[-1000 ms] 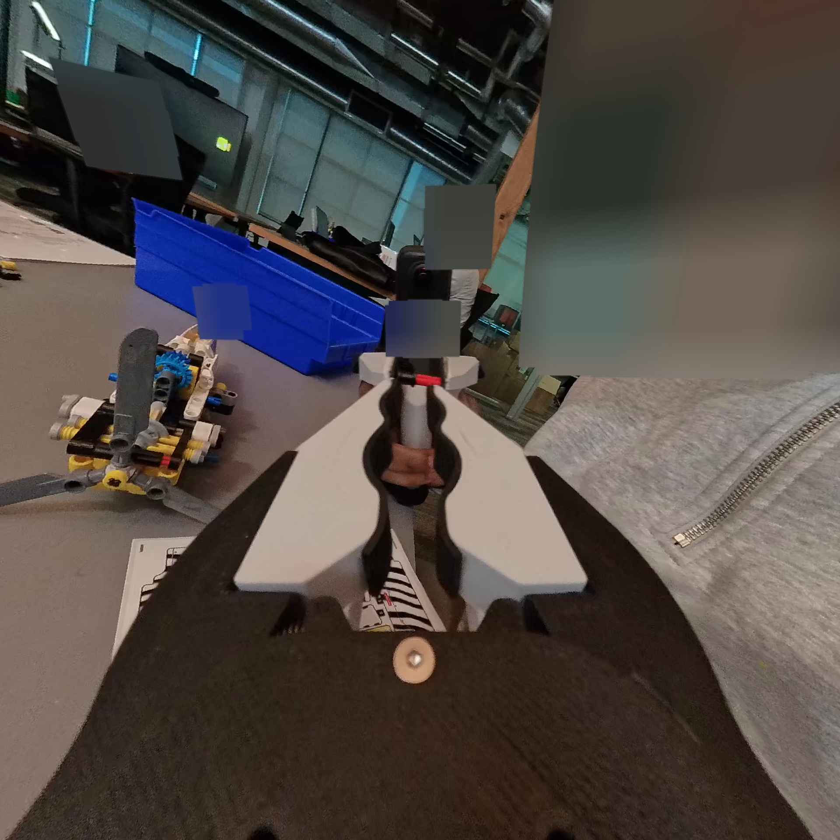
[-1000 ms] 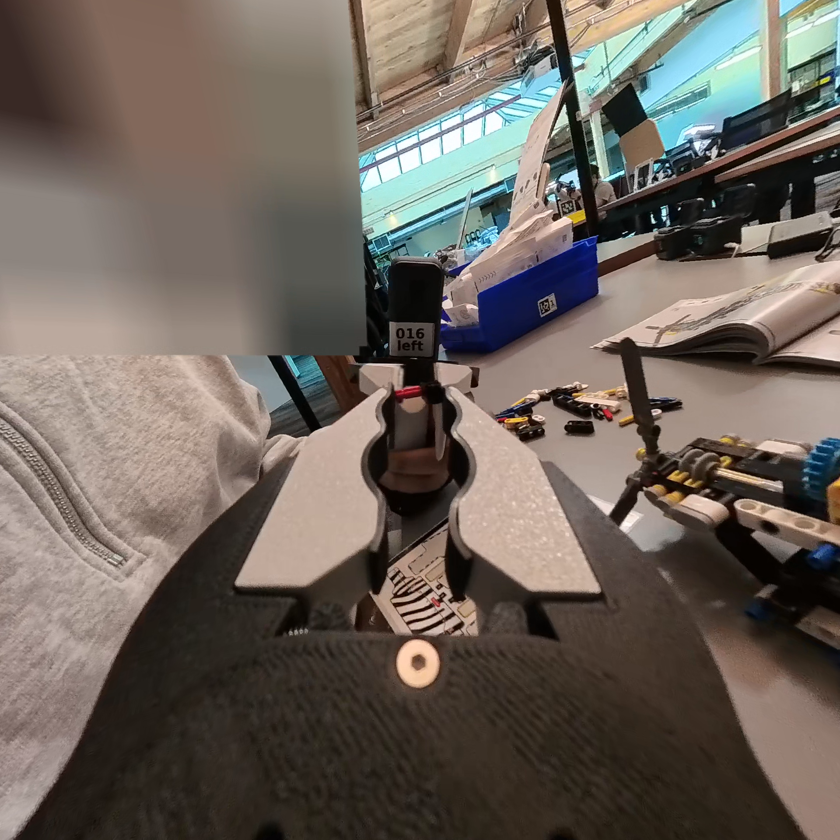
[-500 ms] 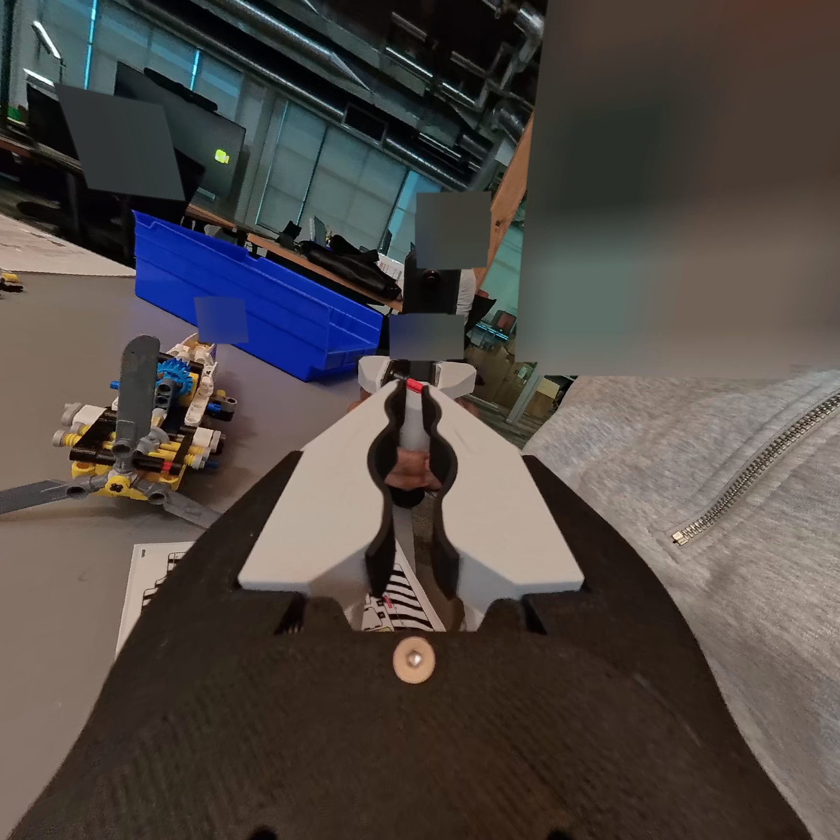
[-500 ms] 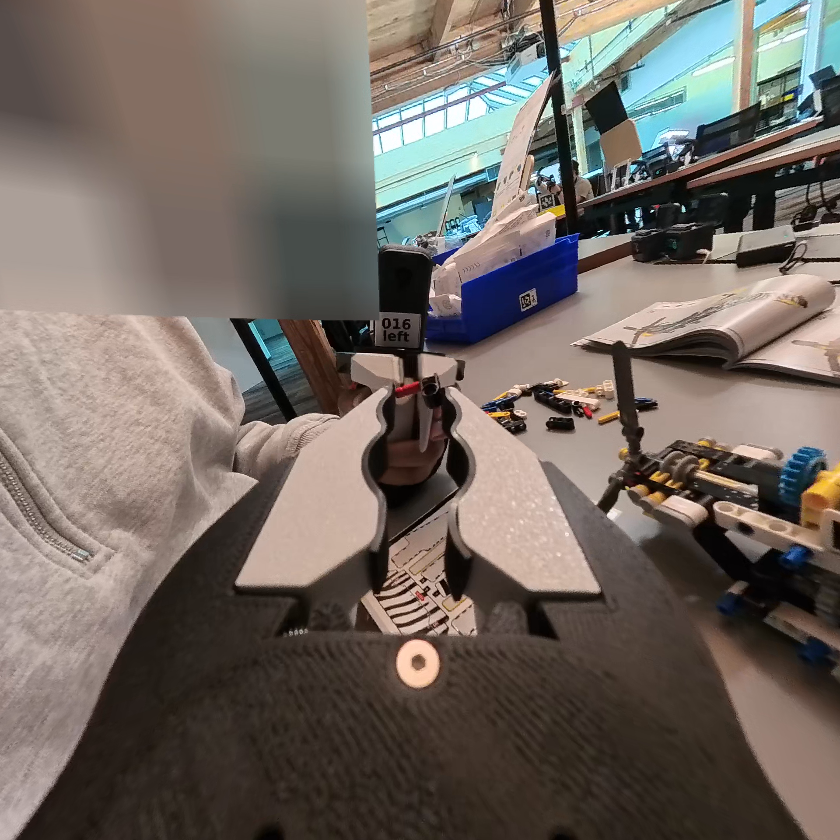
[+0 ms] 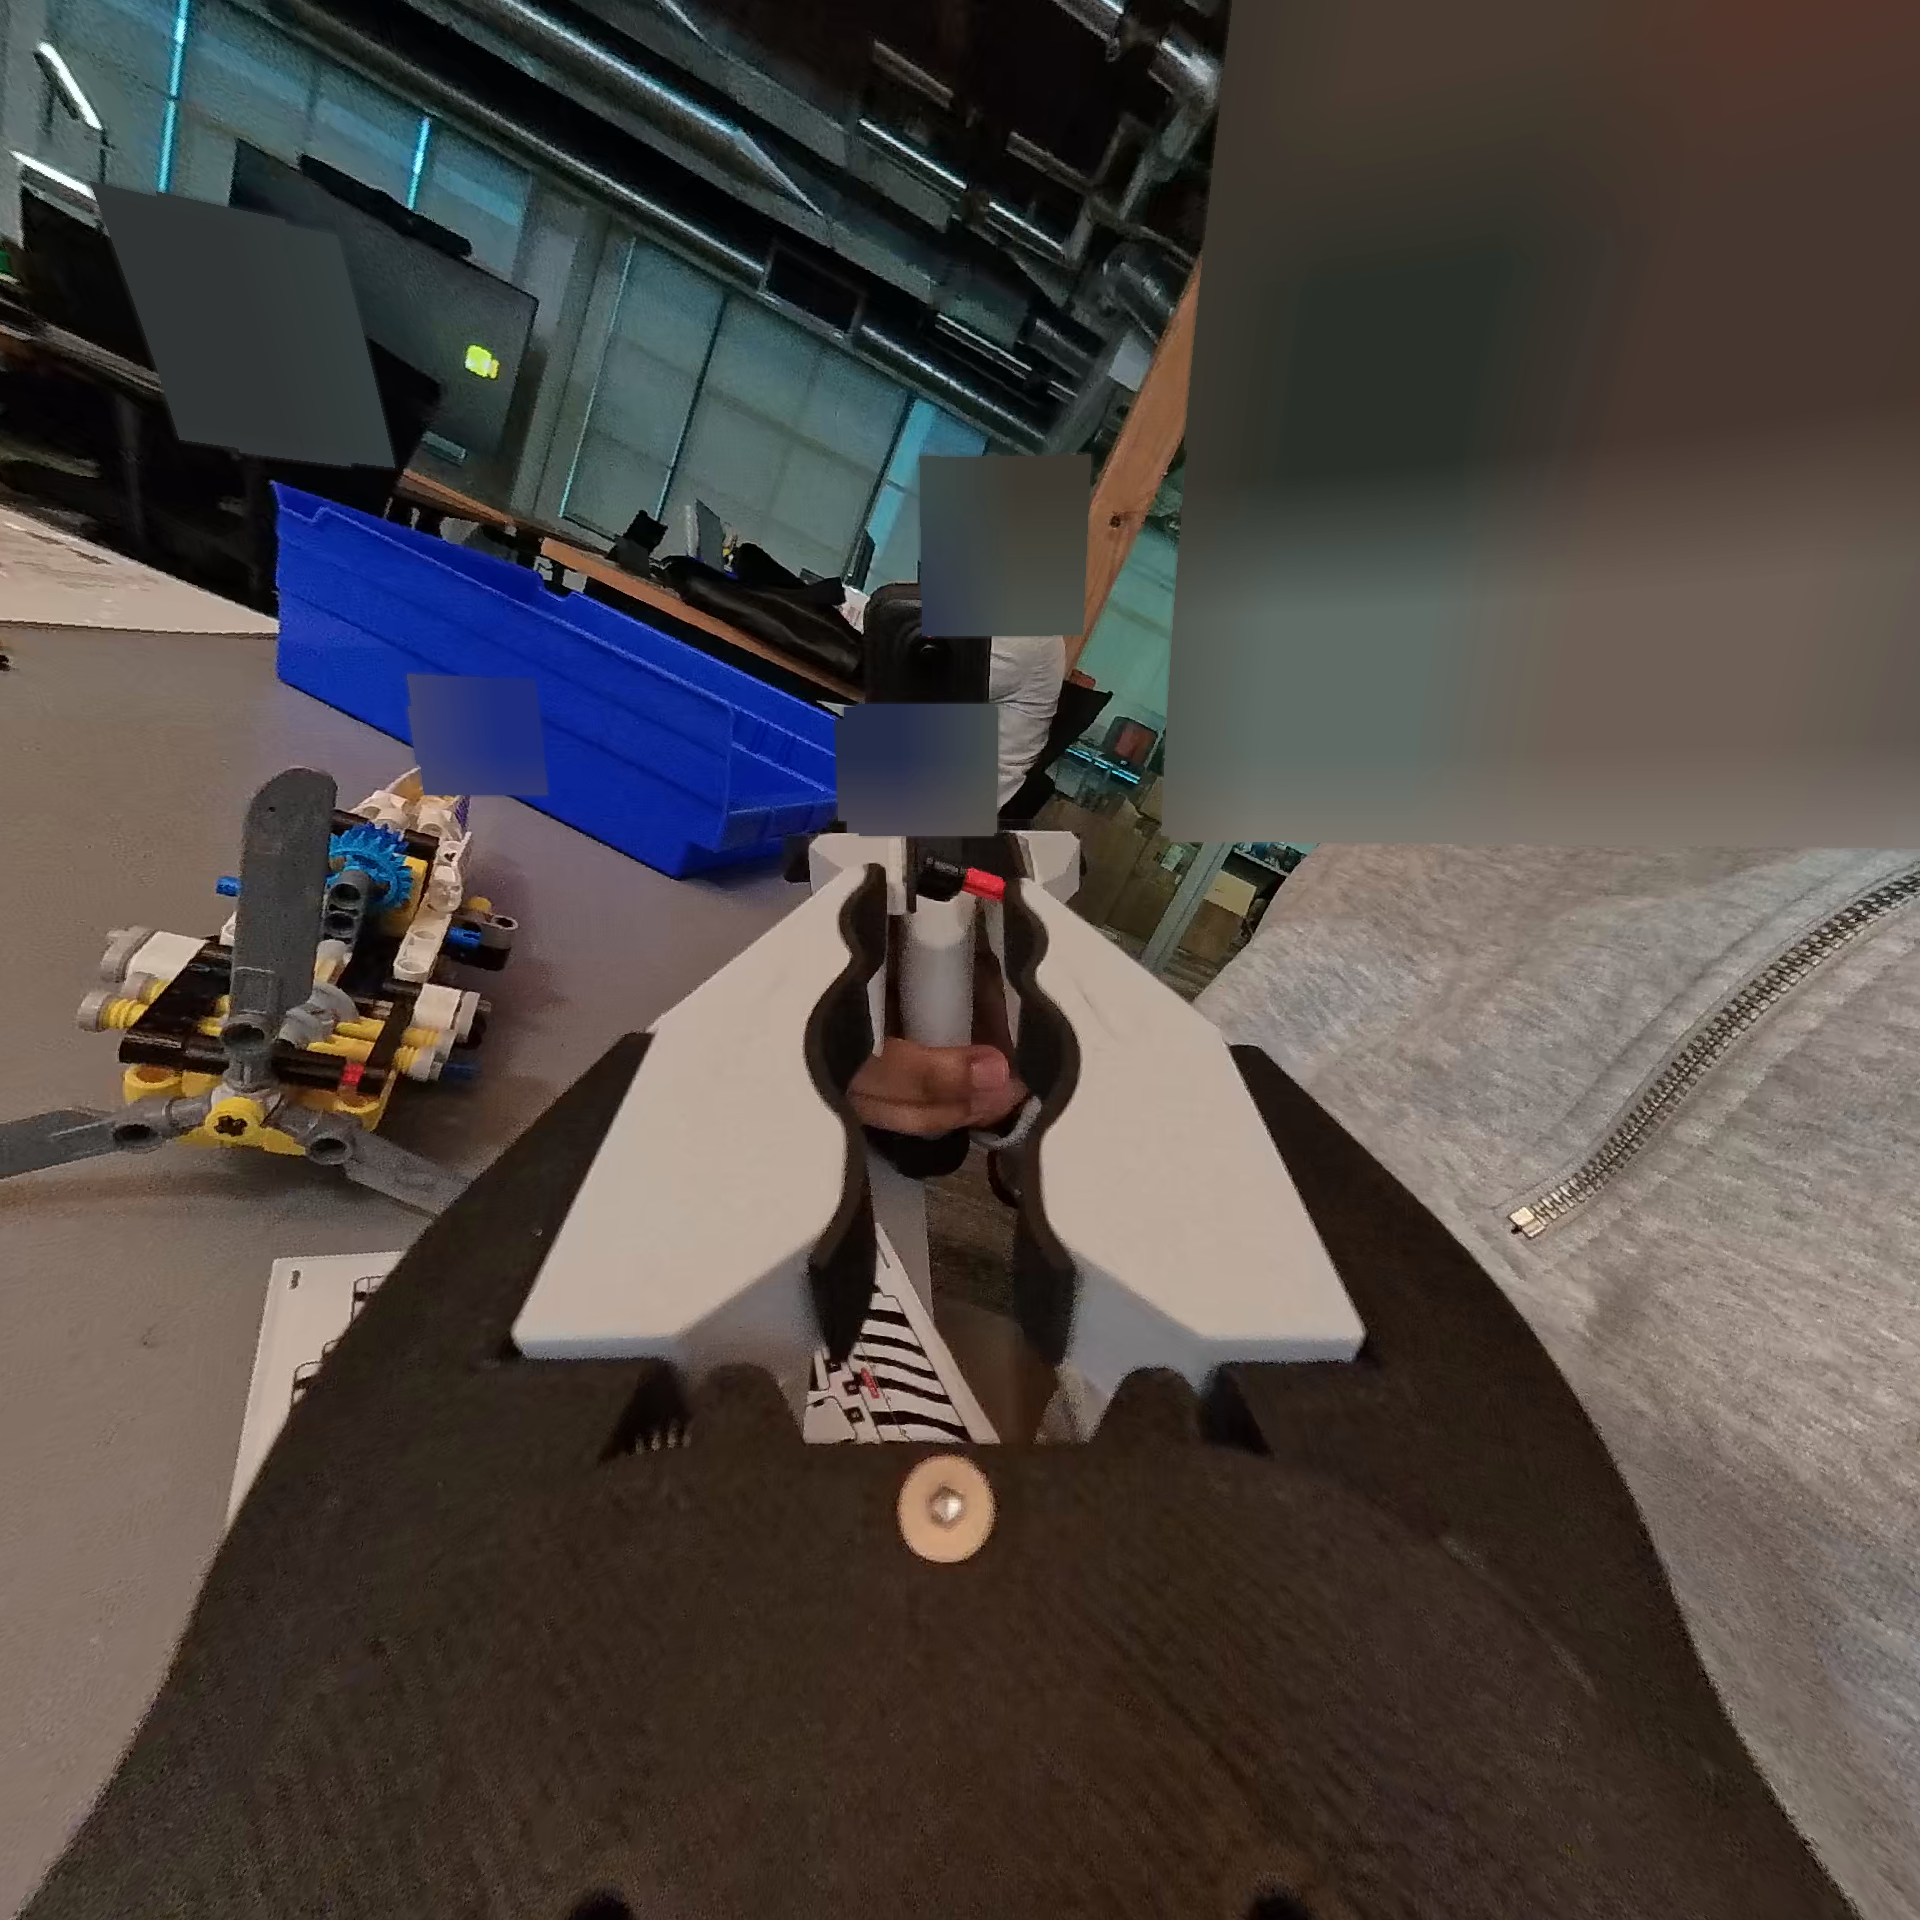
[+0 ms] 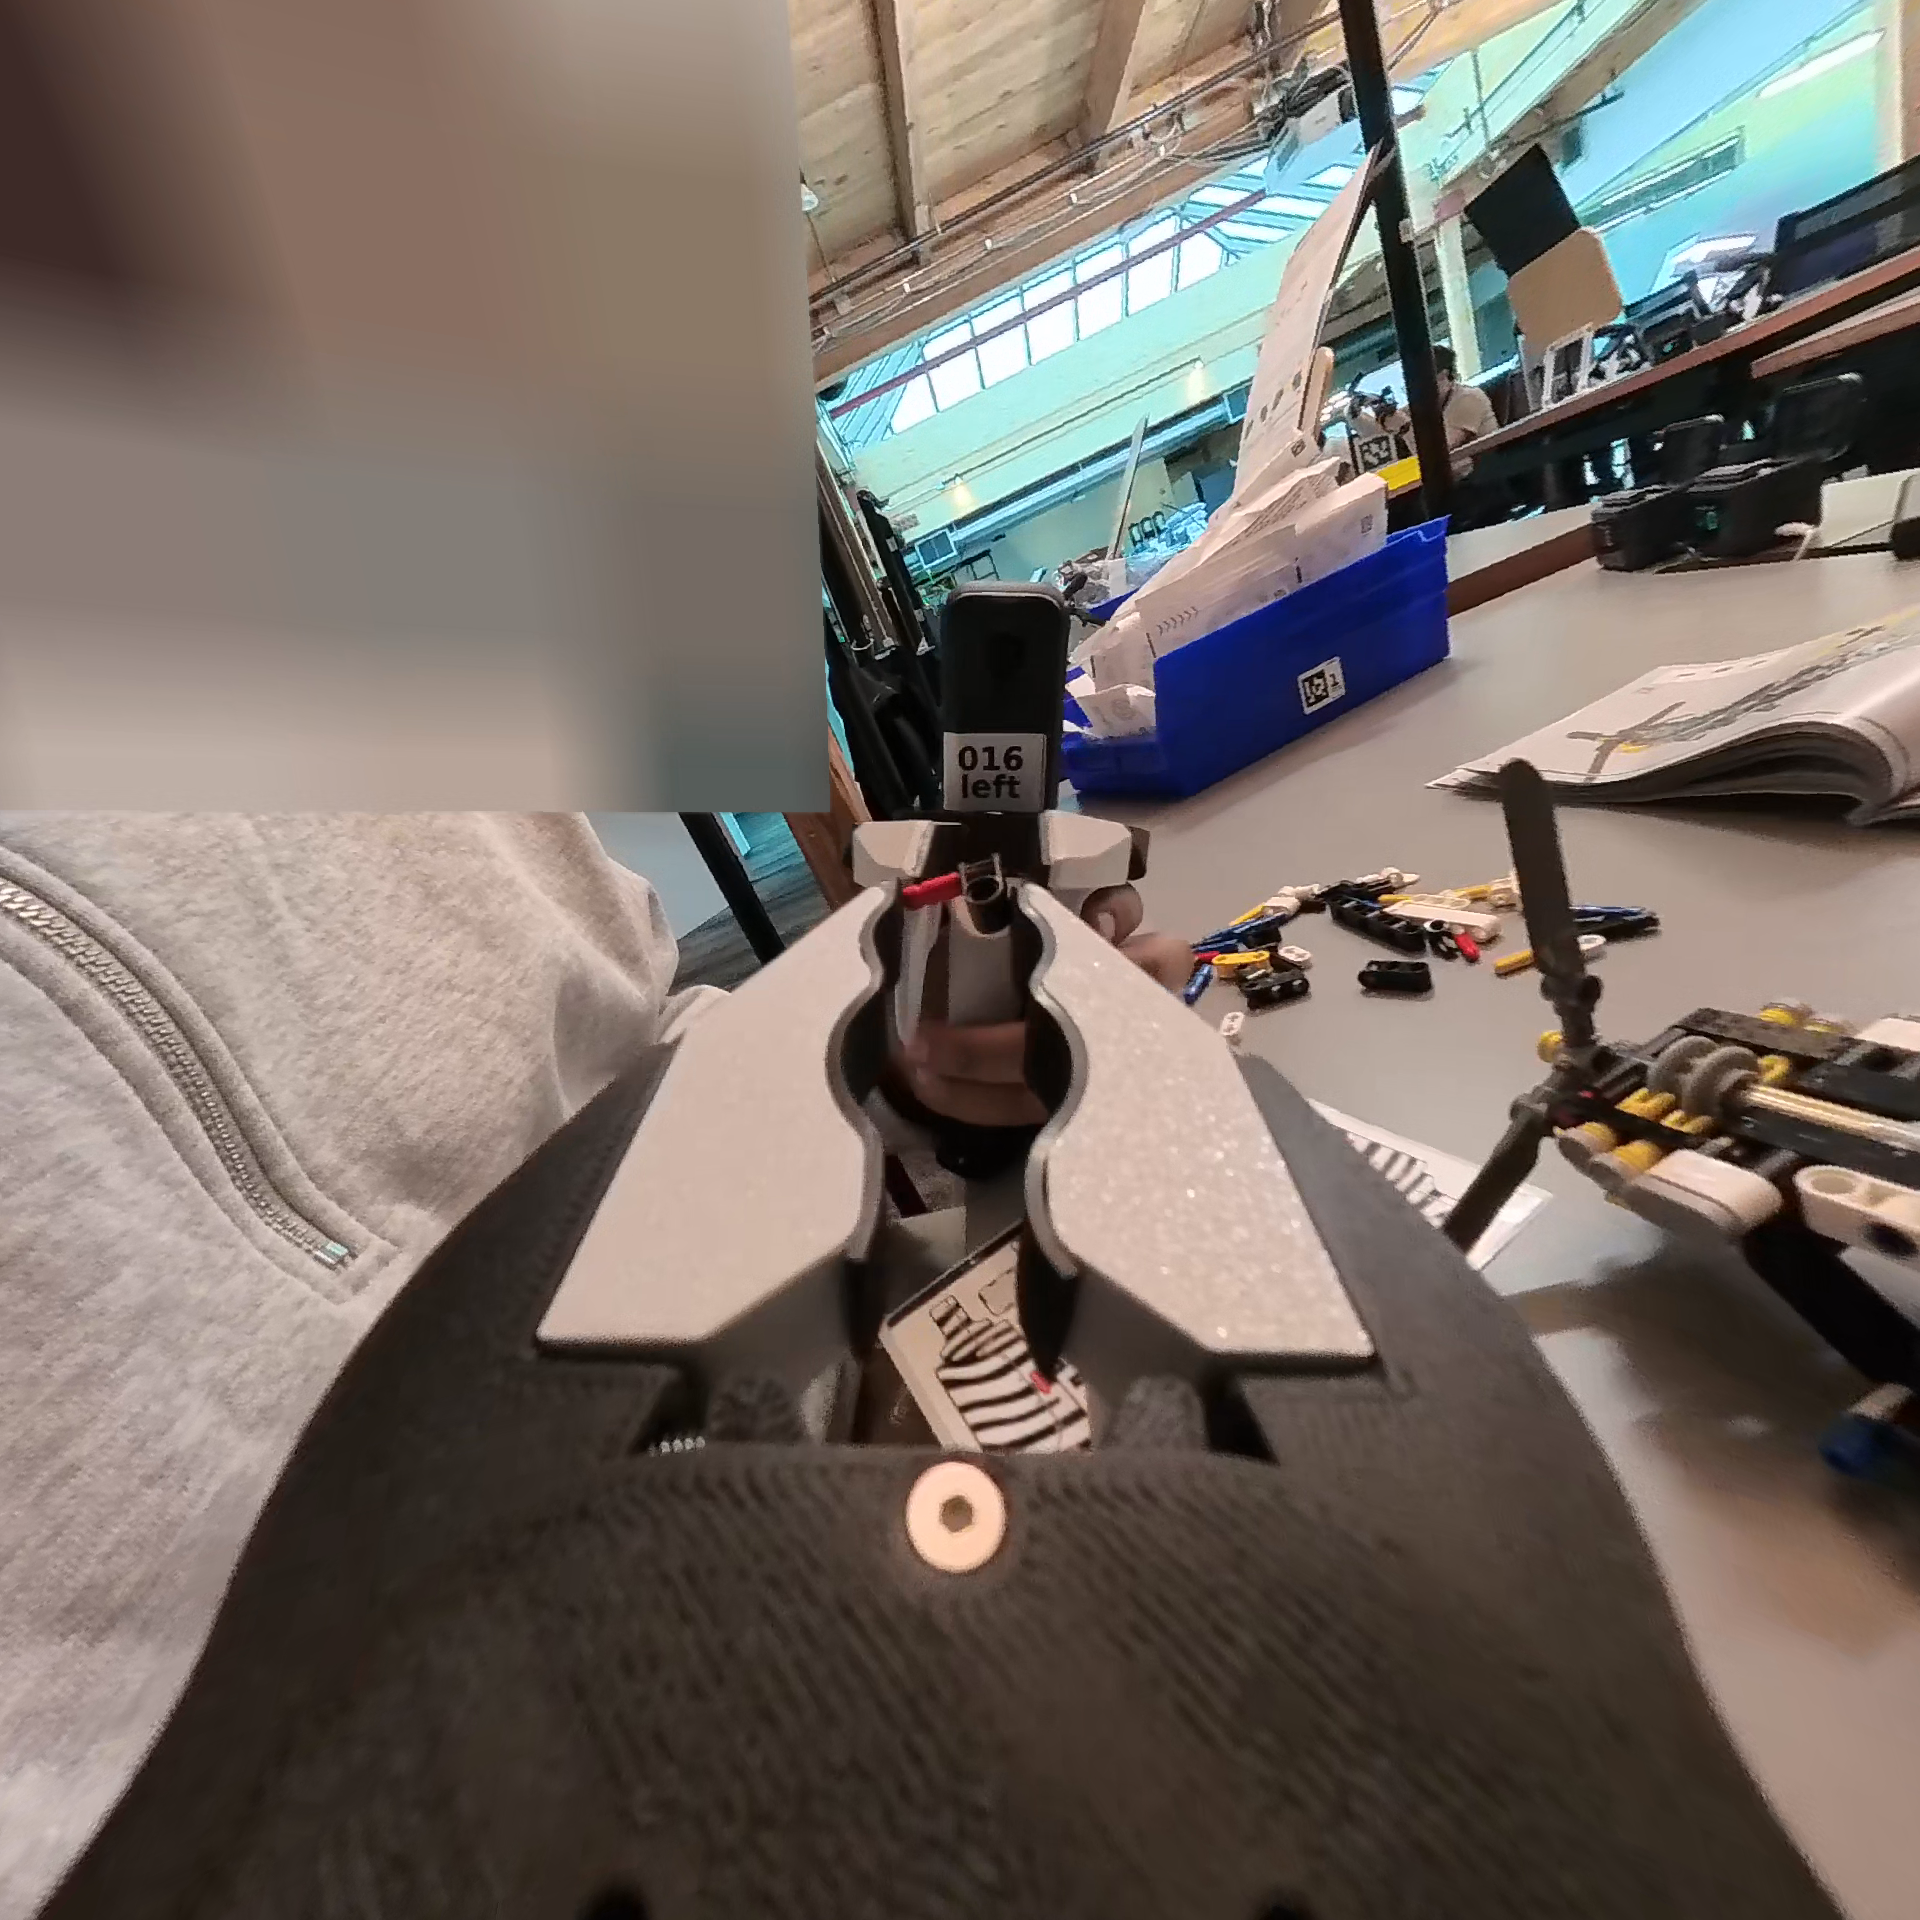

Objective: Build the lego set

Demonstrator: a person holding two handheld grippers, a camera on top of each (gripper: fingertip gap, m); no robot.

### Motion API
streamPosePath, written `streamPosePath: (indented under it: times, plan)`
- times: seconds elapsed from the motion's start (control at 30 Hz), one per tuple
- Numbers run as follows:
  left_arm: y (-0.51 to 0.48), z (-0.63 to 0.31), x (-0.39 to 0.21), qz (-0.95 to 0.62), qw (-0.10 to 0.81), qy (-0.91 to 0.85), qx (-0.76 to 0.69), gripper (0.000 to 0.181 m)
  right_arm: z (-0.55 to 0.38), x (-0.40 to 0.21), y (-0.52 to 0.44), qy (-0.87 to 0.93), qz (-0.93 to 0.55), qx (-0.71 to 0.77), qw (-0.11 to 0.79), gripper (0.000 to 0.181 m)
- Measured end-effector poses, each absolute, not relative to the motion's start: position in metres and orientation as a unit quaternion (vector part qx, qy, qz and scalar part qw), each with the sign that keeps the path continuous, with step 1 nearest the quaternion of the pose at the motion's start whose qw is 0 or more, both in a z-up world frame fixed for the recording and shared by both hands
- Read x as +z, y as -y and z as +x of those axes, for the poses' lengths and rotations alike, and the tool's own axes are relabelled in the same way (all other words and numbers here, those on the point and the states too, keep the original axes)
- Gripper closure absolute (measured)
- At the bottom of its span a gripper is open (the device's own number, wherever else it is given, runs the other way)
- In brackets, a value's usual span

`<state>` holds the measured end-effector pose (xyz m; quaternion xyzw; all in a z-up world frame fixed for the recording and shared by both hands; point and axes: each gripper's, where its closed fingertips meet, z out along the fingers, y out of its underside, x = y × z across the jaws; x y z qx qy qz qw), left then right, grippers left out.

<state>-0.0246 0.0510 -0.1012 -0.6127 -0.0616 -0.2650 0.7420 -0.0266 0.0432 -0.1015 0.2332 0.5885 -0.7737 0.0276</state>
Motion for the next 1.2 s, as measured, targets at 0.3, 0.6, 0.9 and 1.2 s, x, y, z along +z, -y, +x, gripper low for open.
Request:
streamPosePath:
  times: [0.3, 0.6, 0.9, 1.2]
  plan:
    - [-0.048, -0.021, -0.098, -0.609, 0.755, 0.04, -0.24, 0.161, -0.023, -0.101, -0.04, -0.561, 0.239, -0.785, 0.112, 0.164]
    - [-0.048, -0.017, -0.099, -0.611, 0.752, 0.032, -0.244, 0.164, -0.023, -0.101, -0.041, -0.478, 0.283, -0.775, 0.301, 0.164]
    - [-0.049, -0.017, -0.1, -0.615, 0.75, 0.034, -0.239, 0.165, -0.014, -0.1, -0.04, -0.417, 0.285, -0.745, 0.436, 0.163]
    - [-0.05, -0.011, -0.104, -0.646, 0.74, 0.007, -0.184, 0.17, -0.016, -0.101, -0.043, -0.386, 0.296, -0.73, 0.48, 0.163]
